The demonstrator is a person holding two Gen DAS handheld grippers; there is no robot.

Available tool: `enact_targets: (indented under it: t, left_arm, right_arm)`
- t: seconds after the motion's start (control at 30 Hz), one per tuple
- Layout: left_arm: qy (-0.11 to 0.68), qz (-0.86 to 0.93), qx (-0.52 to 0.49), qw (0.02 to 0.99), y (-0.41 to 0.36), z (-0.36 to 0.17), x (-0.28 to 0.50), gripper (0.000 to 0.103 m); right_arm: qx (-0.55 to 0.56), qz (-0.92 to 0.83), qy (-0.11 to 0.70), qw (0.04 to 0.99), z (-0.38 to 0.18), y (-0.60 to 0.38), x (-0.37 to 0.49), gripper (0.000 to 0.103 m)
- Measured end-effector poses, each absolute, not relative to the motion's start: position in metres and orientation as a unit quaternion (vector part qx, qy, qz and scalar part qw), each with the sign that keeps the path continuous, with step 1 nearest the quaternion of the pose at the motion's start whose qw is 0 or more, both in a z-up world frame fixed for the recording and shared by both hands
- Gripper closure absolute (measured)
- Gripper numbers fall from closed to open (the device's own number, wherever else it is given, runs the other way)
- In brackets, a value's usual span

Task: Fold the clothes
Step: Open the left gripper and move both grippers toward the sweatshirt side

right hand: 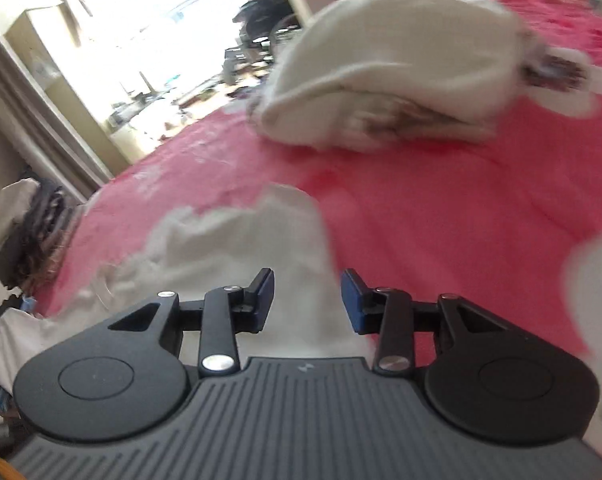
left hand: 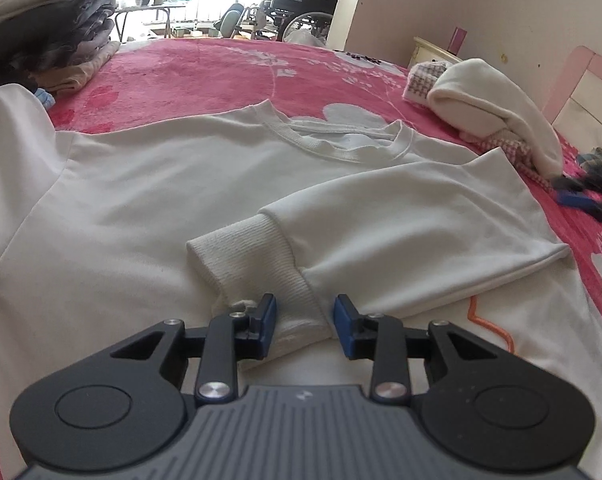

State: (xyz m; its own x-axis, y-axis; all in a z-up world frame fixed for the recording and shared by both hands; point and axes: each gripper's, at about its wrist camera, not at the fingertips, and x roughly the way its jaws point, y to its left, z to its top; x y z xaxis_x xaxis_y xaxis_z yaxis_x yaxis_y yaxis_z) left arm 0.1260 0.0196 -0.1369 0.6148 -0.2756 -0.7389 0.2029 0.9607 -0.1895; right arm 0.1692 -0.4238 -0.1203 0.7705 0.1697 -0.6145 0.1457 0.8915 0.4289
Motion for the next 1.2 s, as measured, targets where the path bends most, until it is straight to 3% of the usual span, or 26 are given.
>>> enact_targets:
  t: [0.17, 0.33, 0.63, 0.77, 0.9, 0.97, 1.07, 1.2]
  left_arm:
    - [0.416, -0.137, -0.052, 0.897, 0.024, -0.139, 0.124, 0.069]
    - [0.414, -0.144, -0.050, 0.897, 0.026, -0.139, 0.122, 0.069]
    - [0.408, -0.145, -0.071, 0.899, 0.039, -0.136, 0.114, 0.071]
    - [0.407, -0.123, -0.094, 0.900, 0.049, -0.130, 0.107, 0.070]
    - [0.387, -0.097, -0.127, 0.908, 0.069, -0.116, 0.092, 0.066]
    - [0.370, -0.084, -0.144, 0.914, 0.082, -0.106, 0.080, 0.056]
    - [0.340, -0.058, -0.157, 0.925, 0.109, -0.089, 0.058, 0.050]
    - [0.309, -0.010, -0.186, 0.933, 0.162, -0.065, 0.032, 0.045]
  right_arm:
    - [0.243, -0.015, 0.381, 0.892, -0.162, -0.422, 0.261, 0.082]
    - [0.268, -0.049, 0.361, 0.892, -0.172, -0.434, 0.301, 0.080]
    - [0.343, -0.041, 0.304, 0.888, -0.125, -0.445, 0.228, 0.078]
    - [0.288, 0.037, 0.365, 0.885, -0.109, -0.385, 0.199, 0.078]
    - [0.148, 0.126, 0.412, 0.890, -0.117, -0.272, 0.195, 0.078]
    - [0.079, 0.165, 0.430, 0.884, -0.130, -0.210, 0.194, 0.078]
    - [0.003, 0.201, 0.424, 0.883, -0.139, -0.128, 0.185, 0.077]
    - [0.066, 0.279, 0.400, 0.870, -0.113, -0.083, 0.172, 0.078]
